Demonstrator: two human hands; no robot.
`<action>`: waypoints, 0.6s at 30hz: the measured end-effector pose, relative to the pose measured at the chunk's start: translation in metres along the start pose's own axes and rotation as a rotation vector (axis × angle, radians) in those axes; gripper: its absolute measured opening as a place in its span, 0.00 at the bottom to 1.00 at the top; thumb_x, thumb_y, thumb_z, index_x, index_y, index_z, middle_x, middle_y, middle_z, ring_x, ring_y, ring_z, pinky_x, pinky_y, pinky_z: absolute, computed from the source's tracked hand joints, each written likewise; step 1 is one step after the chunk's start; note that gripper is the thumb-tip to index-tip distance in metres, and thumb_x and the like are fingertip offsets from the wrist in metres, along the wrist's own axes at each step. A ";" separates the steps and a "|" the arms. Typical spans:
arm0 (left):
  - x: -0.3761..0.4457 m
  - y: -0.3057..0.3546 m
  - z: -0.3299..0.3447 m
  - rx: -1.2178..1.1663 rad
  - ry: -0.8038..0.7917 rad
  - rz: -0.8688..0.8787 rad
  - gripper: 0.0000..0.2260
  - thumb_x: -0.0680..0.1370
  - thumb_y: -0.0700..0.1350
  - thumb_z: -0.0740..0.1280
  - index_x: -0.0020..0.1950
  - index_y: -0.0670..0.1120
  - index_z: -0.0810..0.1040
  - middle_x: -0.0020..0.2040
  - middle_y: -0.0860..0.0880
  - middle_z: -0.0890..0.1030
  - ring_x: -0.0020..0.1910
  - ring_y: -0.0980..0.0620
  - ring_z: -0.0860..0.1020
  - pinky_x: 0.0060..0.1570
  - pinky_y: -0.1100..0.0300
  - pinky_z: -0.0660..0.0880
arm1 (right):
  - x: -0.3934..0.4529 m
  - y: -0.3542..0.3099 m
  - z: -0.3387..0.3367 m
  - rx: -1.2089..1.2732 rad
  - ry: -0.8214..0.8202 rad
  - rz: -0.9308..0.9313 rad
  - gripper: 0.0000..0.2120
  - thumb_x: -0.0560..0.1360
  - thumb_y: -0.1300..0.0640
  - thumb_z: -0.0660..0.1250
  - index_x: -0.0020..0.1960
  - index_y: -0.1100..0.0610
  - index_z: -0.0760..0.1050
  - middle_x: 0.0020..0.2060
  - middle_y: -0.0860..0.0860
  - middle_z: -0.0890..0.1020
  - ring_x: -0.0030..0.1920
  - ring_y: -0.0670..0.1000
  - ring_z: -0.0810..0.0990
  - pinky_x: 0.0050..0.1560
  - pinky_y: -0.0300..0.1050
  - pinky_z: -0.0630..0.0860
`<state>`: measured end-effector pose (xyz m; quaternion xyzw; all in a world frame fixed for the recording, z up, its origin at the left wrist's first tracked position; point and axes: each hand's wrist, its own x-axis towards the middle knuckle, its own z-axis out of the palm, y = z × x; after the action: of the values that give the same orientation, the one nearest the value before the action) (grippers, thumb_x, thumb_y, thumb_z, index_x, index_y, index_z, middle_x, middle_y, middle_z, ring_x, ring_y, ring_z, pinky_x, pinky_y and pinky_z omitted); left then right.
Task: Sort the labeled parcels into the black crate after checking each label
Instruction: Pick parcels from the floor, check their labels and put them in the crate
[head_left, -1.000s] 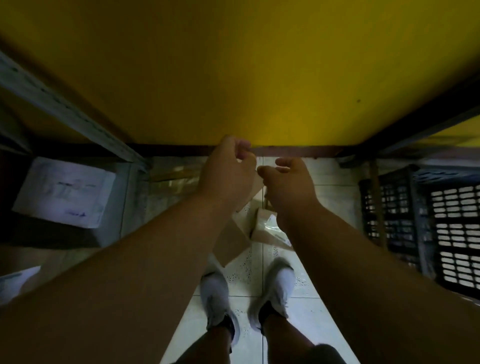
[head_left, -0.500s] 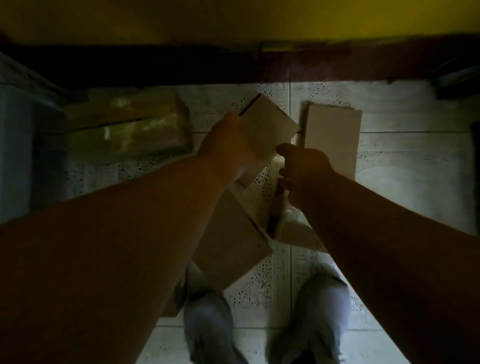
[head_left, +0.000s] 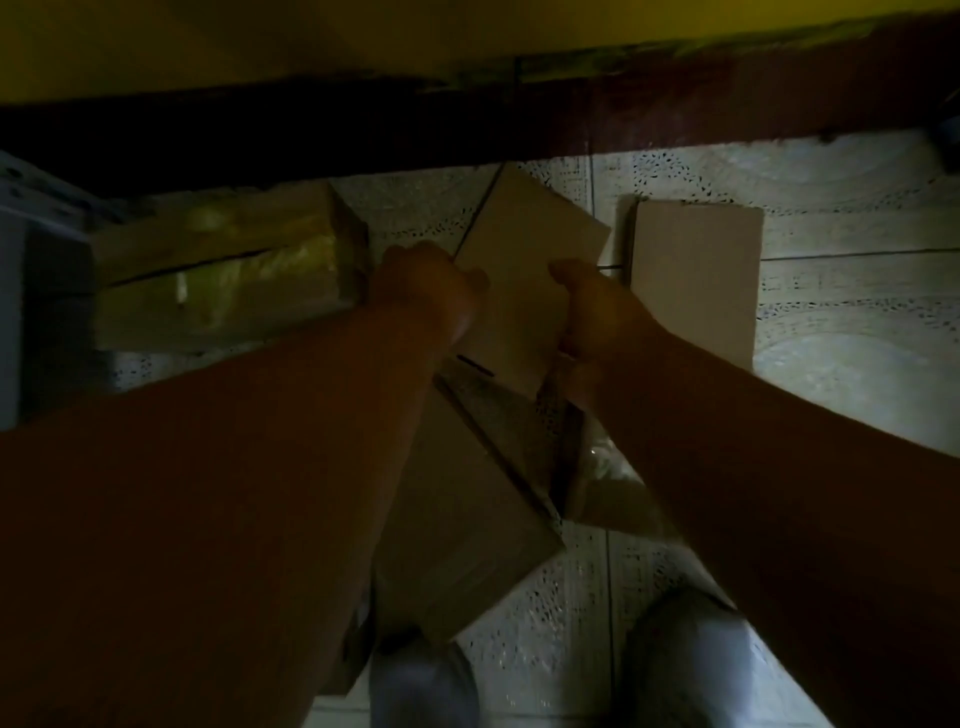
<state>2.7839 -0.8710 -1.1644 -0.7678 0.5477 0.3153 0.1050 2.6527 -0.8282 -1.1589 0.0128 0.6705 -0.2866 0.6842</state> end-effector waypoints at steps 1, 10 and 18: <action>-0.007 0.001 -0.011 -0.099 0.052 0.010 0.25 0.79 0.58 0.63 0.71 0.45 0.70 0.68 0.42 0.73 0.64 0.40 0.74 0.61 0.50 0.73 | -0.014 -0.003 -0.001 0.001 -0.010 -0.024 0.23 0.77 0.46 0.68 0.68 0.54 0.74 0.57 0.56 0.82 0.52 0.57 0.81 0.44 0.51 0.83; -0.197 0.038 -0.153 -0.564 0.219 0.082 0.19 0.80 0.53 0.64 0.66 0.44 0.68 0.59 0.43 0.80 0.55 0.41 0.79 0.53 0.52 0.76 | -0.219 -0.067 0.003 -0.082 0.294 -0.336 0.13 0.79 0.54 0.64 0.61 0.56 0.70 0.49 0.51 0.77 0.52 0.56 0.78 0.53 0.53 0.73; -0.386 0.082 -0.367 -0.790 0.443 0.193 0.18 0.81 0.55 0.63 0.67 0.49 0.69 0.53 0.54 0.79 0.41 0.62 0.76 0.32 0.73 0.68 | -0.495 -0.173 0.040 -0.255 0.303 -0.695 0.11 0.76 0.42 0.66 0.54 0.43 0.69 0.43 0.41 0.77 0.43 0.43 0.78 0.41 0.44 0.74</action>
<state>2.7672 -0.7886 -0.6315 -0.7432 0.4640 0.3366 -0.3449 2.6502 -0.8029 -0.6336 -0.2575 0.7584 -0.4103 0.4360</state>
